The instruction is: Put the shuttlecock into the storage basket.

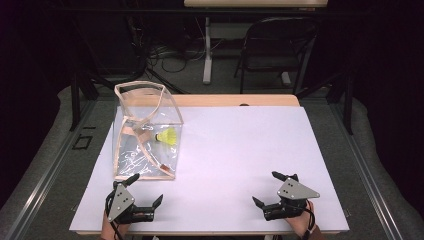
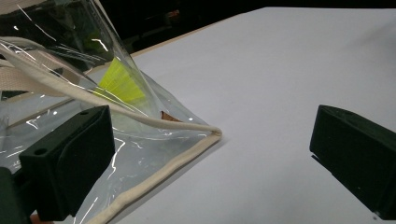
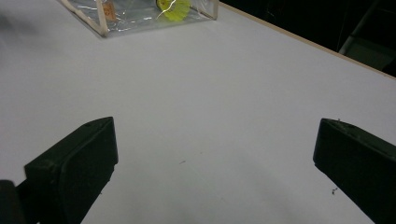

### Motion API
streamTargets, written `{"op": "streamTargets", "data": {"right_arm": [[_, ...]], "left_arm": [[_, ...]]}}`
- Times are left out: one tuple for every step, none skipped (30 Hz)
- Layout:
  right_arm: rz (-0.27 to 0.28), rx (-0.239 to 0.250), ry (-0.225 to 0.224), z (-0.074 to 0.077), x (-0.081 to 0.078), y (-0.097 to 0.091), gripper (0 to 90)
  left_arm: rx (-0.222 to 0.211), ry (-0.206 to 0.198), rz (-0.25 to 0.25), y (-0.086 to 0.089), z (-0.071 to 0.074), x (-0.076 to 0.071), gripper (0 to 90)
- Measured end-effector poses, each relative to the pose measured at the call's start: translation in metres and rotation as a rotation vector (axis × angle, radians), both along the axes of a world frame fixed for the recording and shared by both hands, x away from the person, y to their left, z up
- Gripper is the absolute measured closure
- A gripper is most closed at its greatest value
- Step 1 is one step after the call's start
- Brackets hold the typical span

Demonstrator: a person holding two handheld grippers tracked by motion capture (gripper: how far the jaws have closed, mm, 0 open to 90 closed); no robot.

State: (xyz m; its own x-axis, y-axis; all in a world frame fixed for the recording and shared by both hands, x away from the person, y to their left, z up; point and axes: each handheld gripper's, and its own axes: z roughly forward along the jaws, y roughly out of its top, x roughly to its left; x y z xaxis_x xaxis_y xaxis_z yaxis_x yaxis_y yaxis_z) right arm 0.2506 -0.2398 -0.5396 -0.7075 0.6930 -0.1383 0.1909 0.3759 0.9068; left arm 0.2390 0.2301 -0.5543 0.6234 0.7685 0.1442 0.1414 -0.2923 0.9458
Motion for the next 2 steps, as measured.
{"op": "streamTargets", "data": {"right_arm": [[0.002,0.000,0.000,-0.0001,0.0003,-0.0001,0.0],[0.000,0.000,-0.003,-0.0001,0.0004,-0.0003,0.0]], "left_arm": [[0.000,0.000,0.001,0.0002,0.0000,0.0002,0.0],[0.000,0.000,0.001,0.0003,0.0001,0.0005,0.0]]}}
